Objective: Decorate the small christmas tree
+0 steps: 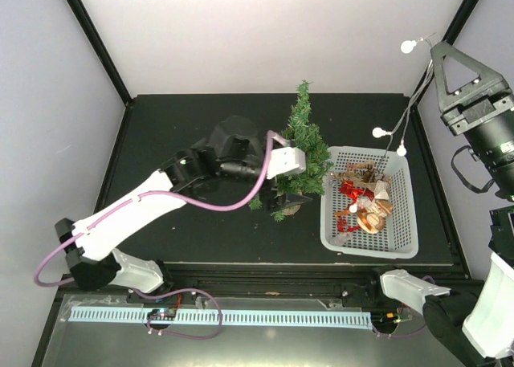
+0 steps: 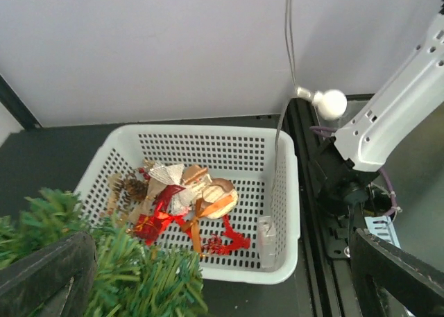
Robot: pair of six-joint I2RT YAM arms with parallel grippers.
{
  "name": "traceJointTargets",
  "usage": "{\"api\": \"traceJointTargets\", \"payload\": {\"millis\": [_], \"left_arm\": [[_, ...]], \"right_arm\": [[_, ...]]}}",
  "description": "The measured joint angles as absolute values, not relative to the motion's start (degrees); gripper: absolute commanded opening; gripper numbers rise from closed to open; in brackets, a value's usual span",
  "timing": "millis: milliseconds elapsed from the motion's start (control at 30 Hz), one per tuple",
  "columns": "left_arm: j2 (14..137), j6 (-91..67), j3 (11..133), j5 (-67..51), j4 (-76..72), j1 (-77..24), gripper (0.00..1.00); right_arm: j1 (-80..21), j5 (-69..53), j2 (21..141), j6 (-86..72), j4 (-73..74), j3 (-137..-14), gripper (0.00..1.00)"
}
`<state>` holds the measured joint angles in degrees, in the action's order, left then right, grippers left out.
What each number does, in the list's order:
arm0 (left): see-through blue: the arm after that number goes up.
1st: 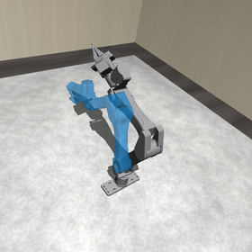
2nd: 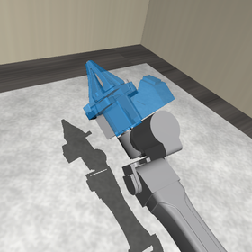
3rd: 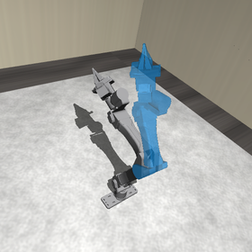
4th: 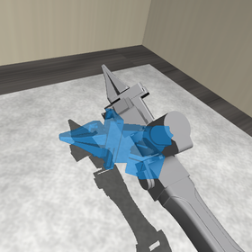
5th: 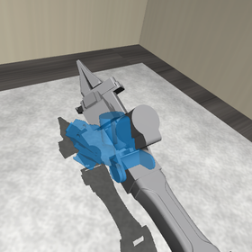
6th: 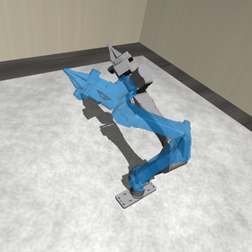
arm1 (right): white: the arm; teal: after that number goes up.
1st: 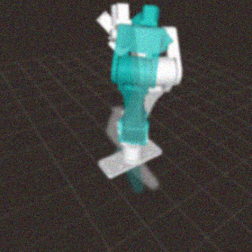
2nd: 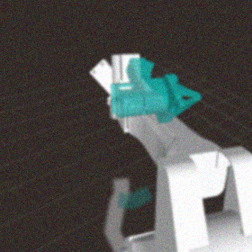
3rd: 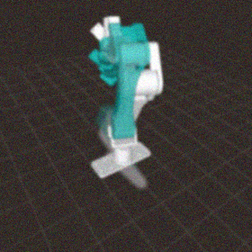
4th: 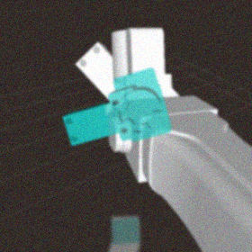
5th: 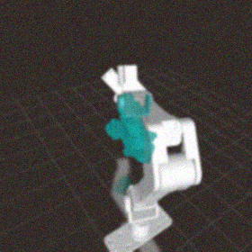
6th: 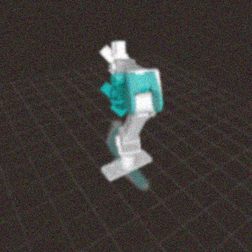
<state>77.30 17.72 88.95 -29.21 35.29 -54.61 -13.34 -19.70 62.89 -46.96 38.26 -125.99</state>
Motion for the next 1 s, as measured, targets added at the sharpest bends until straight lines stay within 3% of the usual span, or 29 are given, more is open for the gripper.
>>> {"api": "traceJointTargets", "payload": {"millis": [433,900,1000], "left_arm": [[88.3,12.7,88.4,-33.7,28.6,-60.2,0.99],[99.3,10.5,99.2,-37.3,26.5,-63.7,0.99],[100.6,9.5,99.9,-38.0,25.6,-63.9,0.93]], "right_arm": [[-13.3,-19.6,63.8,-50.3,37.5,-129.2,0.01],[-13.3,-19.7,63.3,-53.2,35.8,-128.8,0.01],[-13.3,-19.7,63.2,-53.6,35.6,-128.7,0.01]]}}
